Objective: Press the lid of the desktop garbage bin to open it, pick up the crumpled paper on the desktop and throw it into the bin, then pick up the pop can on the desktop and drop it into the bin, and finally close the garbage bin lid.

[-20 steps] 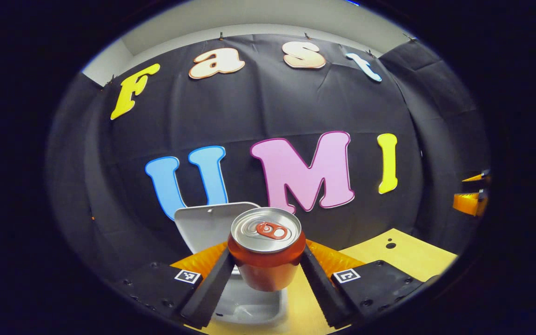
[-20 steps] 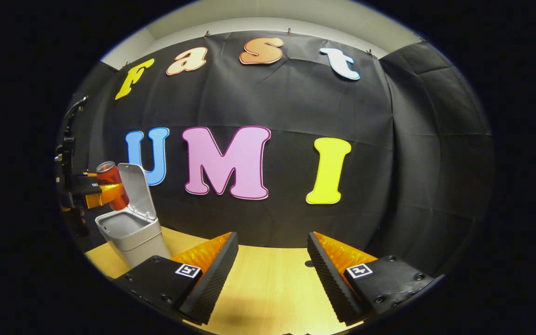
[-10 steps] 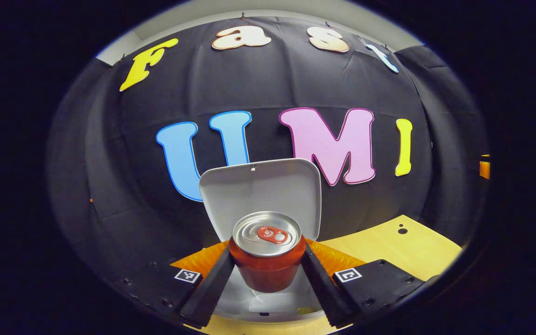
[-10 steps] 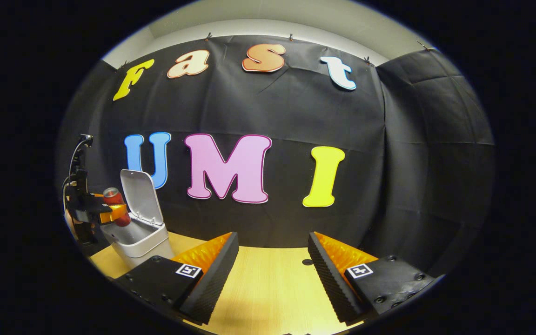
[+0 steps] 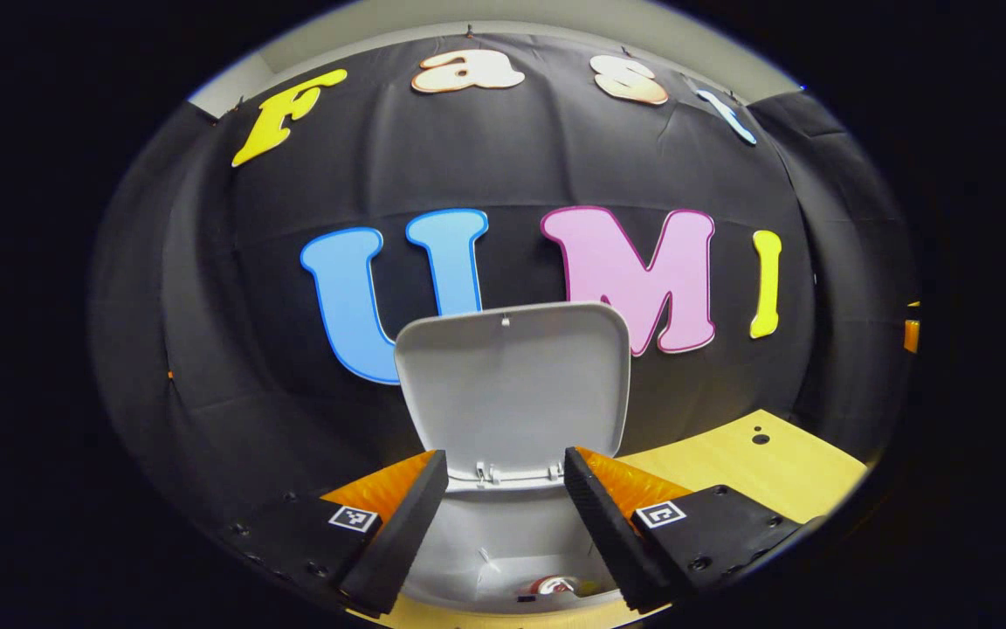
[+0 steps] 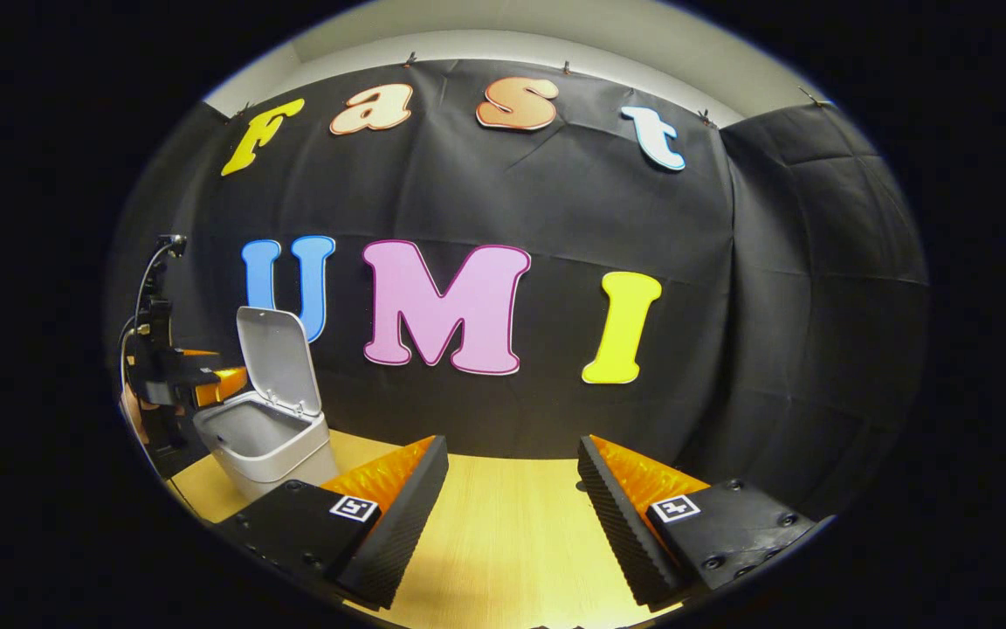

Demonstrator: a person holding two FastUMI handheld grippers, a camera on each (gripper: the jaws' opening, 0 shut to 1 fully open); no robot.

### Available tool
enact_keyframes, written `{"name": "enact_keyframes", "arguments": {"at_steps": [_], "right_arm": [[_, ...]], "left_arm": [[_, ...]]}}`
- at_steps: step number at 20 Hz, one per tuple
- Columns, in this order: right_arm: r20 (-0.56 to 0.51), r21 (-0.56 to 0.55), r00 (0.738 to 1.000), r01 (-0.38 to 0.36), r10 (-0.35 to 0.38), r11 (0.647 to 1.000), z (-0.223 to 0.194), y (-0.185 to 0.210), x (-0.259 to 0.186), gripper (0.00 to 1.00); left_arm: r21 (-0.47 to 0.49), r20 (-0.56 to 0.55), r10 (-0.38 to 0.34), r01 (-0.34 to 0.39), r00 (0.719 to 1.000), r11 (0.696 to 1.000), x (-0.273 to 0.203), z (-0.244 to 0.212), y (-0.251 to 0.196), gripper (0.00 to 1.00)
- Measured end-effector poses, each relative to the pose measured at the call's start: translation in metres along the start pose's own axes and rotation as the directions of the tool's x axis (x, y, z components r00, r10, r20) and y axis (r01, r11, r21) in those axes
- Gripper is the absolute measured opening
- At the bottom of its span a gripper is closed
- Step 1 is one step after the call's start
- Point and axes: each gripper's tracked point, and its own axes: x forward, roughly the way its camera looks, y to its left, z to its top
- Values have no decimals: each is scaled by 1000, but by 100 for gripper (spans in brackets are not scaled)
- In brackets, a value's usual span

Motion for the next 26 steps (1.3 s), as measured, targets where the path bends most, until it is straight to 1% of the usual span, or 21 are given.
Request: {"name": "enact_keyframes", "arguments": {"at_steps": [4,5,6,8,10,11,12,13,16,19,23,26], "right_arm": [[37,7,999,-23,23,1000,25,13,18,96],[45,11,999,-24,24,1000,30,15,23,96],[49,18,998,-26,25,999,34,17,26,97],[52,36,998,-34,32,999,39,24,30,97],[36,42,998,-50,48,998,33,30,35,97],[23,35,998,-53,52,998,29,32,37,97],[8,26,999,-53,53,998,25,32,41,97],[-5,17,999,-49,49,999,21,31,44,97],[-31,16,999,-41,42,999,15,26,49,97],[-29,15,999,-17,17,1000,16,14,52,97],[-37,15,999,1,-1,1000,11,7,50,97],[-53,30,999,-6,7,1000,2,8,48,97]], "left_arm": [[14,59,-42,41,997,999,6,51,2,92],[13,74,-51,50,996,999,10,63,3,94],[12,88,-56,55,995,998,16,74,3,96],[29,114,-61,58,992,998,26,90,6,96],[31,128,-68,65,989,997,41,100,6,96],[26,135,-73,70,988,997,50,105,5,93],[26,147,-75,72,986,997,58,110,4,95],[29,154,-75,72,985,997,68,114,7,96],[33,138,-94,90,986,995,95,115,6,95],[40,92,-94,90,991,995,115,102,4,96],[-34,37,-139,140,990,990,111,86,-6,98],[-77,-8,-162,161,987,984,87,72,-6,98]]}}
